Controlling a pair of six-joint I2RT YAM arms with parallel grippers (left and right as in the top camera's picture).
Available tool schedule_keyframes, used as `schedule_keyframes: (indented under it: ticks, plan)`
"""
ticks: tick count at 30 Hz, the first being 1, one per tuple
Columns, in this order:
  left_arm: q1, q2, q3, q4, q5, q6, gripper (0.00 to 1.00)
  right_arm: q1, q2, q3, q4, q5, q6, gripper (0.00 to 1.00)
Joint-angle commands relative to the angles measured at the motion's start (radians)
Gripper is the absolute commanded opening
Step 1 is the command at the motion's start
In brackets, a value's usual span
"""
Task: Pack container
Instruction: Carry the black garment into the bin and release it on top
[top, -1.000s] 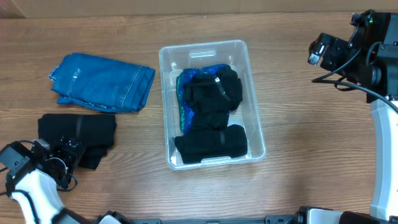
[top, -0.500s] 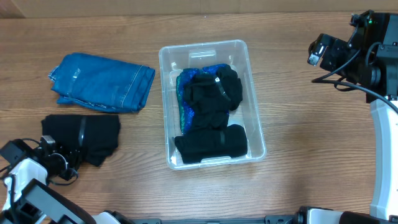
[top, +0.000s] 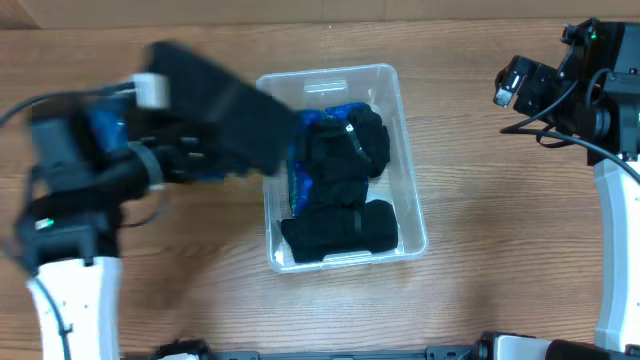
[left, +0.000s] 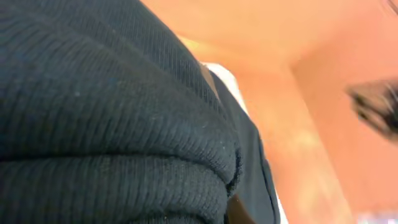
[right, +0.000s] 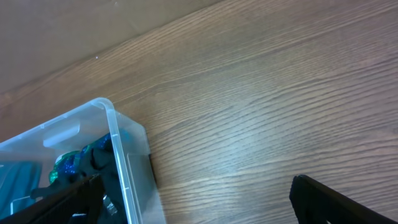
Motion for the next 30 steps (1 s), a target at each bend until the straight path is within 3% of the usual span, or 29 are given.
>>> schedule_keyframes:
  ticks: [1, 3, 6, 7, 10, 14, 21, 30]
  plan:
    - [-0.364, 0.058, 0.095, -0.009, 0.005, 0.08, 0.04, -0.001, 0.002, -0.016, 0.01, -0.005, -0.006, 1.0]
    - [-0.499, 0.151, 0.196, -0.119, -0.011, 0.192, 0.04, -0.001, 0.002, -0.016, 0.011, -0.005, -0.006, 1.0]
    - [-0.565, 0.284, 0.371, -0.297, -0.063, 0.322, 0.04, -0.003, 0.002, -0.016, 0.008, -0.005, -0.005, 1.0]
    - [-0.57, 0.378, 0.499, -0.426, -0.068, 0.458, 0.04, -0.01, 0.002, -0.016, 0.0, 0.021, 0.01, 1.0]
    - [-0.568, 0.547, 0.688, -0.629, -0.167, 0.69, 0.04, -0.048, 0.002, -0.016, -0.019, 0.057, 0.055, 1.0]
    - [-0.592, 0.7, 0.75, -0.756, -0.2, 0.992, 0.04, -0.061, 0.002, -0.016, -0.016, 0.055, 0.055, 1.0]
    - [-0.684, 0.774, 0.747, -0.818, -0.049, 1.126, 0.04, -0.061, 0.002, -0.016, -0.013, 0.055, 0.051, 1.0]
    - [-0.721, 0.809, 0.702, -0.819, -0.123, 1.125, 0.04, -0.061, 0.002, -0.016, -0.014, 0.055, 0.051, 1.0]
